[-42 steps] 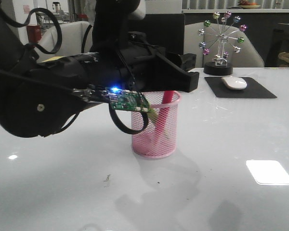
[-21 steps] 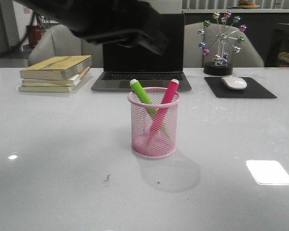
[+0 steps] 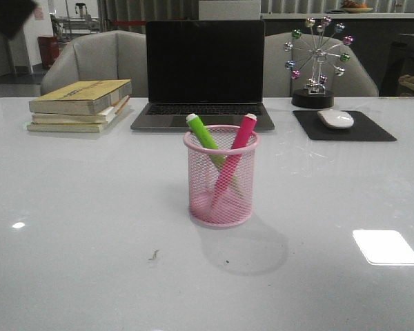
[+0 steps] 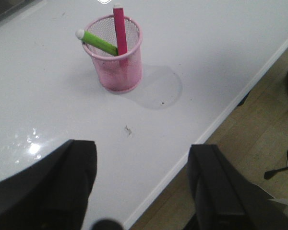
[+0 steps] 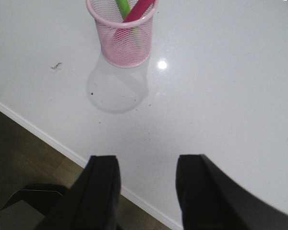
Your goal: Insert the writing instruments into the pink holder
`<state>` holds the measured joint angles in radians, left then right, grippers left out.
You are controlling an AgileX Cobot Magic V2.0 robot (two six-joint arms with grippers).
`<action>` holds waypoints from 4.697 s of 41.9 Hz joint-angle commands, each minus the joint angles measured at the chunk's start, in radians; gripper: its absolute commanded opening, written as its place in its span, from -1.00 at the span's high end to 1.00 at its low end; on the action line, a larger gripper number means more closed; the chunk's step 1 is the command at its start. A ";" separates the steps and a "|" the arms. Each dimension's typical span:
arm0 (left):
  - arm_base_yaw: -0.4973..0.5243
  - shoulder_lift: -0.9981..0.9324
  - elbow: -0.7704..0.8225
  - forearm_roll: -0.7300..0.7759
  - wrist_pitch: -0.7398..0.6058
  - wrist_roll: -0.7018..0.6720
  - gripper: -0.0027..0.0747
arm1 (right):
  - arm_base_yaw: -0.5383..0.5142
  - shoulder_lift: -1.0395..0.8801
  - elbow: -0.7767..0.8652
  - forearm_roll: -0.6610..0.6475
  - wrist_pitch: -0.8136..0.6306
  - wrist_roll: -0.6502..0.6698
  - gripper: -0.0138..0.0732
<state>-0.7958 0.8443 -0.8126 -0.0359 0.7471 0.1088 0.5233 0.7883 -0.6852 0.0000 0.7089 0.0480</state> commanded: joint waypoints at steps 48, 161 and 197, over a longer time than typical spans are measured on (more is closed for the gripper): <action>0.014 -0.253 0.128 0.036 -0.015 -0.139 0.70 | -0.004 -0.005 -0.028 -0.016 -0.090 -0.014 0.52; 0.716 -0.868 0.822 0.077 -0.793 -0.137 0.69 | -0.463 -0.523 0.458 -0.064 -0.656 -0.028 0.52; 0.716 -0.868 0.822 0.077 -0.793 -0.137 0.69 | -0.535 -0.818 0.708 0.000 -0.740 -0.028 0.52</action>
<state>-0.0742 -0.0044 0.0043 0.0441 0.0413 -0.0202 -0.0290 -0.0113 0.0271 0.0000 0.0517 0.0250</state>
